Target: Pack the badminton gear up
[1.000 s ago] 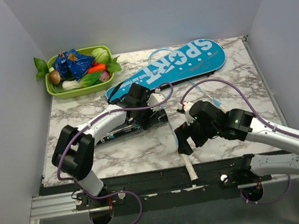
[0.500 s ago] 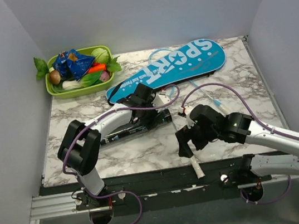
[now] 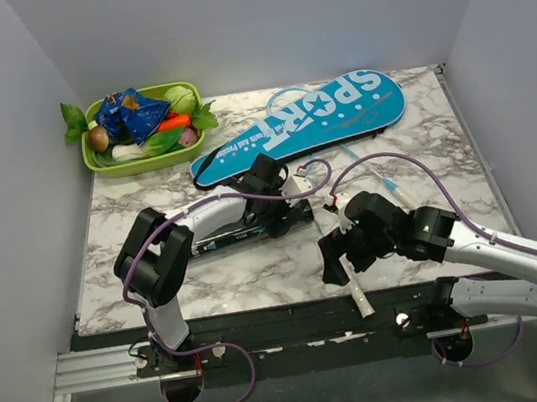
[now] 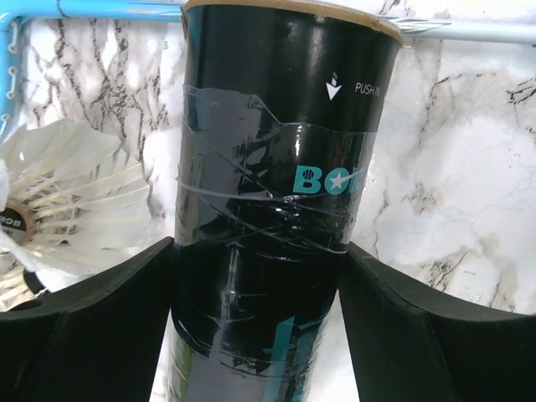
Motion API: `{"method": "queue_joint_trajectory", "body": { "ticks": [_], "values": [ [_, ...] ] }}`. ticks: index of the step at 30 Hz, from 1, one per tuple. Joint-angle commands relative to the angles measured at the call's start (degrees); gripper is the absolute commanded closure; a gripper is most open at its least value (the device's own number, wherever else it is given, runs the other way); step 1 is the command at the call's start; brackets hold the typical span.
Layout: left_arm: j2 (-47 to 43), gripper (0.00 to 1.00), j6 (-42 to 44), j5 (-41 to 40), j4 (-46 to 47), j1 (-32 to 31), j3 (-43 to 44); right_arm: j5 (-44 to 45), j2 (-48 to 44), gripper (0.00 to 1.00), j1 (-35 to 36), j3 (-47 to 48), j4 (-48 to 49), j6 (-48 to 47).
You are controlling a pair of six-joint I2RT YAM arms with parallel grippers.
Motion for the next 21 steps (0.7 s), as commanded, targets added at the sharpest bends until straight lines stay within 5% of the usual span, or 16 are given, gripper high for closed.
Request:
{"method": "queue_joint_trajectory", "body": {
  "ticks": [1,9,21],
  "values": [
    [3.69,0.19,-1.23,1.61,-5.12,-1.34,-0.36,-1.15,-1.01,0.00,0.37,-0.65,1.05,0.41],
    [5.81,0.24,-1.22,0.12,-5.39,-2.05,0.25,-0.97,-1.98,0.00,0.46,-1.35,1.32,1.46],
    [0.81,0.73,-4.56,-5.77,-7.23,-3.36,1.05,3.86,-2.07,0.01,0.37,4.44,-2.81,1.20]
  ]
}}
